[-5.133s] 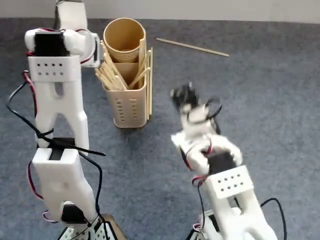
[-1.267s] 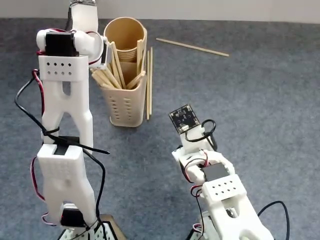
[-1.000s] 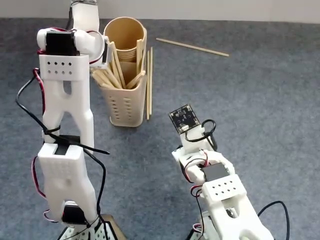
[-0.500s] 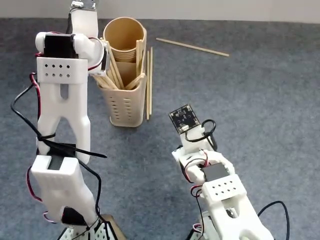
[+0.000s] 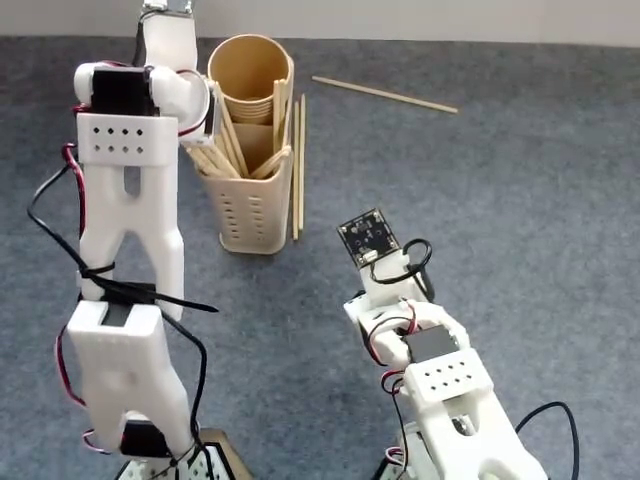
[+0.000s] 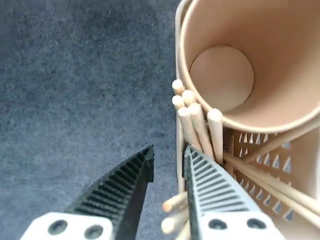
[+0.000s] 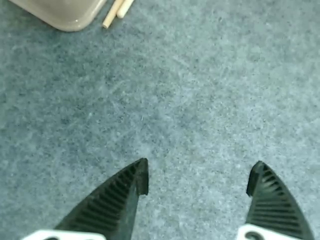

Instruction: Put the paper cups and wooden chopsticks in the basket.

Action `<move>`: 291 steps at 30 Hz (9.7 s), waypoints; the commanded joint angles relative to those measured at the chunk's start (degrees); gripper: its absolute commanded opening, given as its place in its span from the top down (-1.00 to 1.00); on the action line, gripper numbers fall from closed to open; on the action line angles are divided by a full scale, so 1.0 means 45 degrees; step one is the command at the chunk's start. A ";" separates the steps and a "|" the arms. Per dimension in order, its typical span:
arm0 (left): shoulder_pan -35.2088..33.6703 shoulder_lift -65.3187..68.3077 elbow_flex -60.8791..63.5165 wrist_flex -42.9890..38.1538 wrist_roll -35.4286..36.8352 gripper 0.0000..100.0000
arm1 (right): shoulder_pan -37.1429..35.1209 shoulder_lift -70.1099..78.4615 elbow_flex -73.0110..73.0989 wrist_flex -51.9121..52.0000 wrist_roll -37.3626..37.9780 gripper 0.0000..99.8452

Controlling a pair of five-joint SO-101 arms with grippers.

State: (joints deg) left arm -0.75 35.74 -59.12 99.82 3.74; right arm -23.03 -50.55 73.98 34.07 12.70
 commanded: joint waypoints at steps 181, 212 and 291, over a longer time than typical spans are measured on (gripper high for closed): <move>0.0752 -0.9192 0.3800 0.0410 -1.1819 0.39 | 0.0147 0.0029 -0.0049 -0.0244 0.0137 0.37; -1.0364 -0.9074 1.8549 -0.8869 0.0254 0.45 | -0.0869 1.1302 -1.2786 -0.1690 -0.5568 0.37; -1.1556 -0.9074 2.0132 -1.0198 0.0156 0.45 | -0.4991 0.7453 -0.8879 -0.9074 -0.1094 0.45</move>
State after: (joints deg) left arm -52.35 -4.35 31.78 54.46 4.53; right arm -45.45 -16.35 34.95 -7.96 4.26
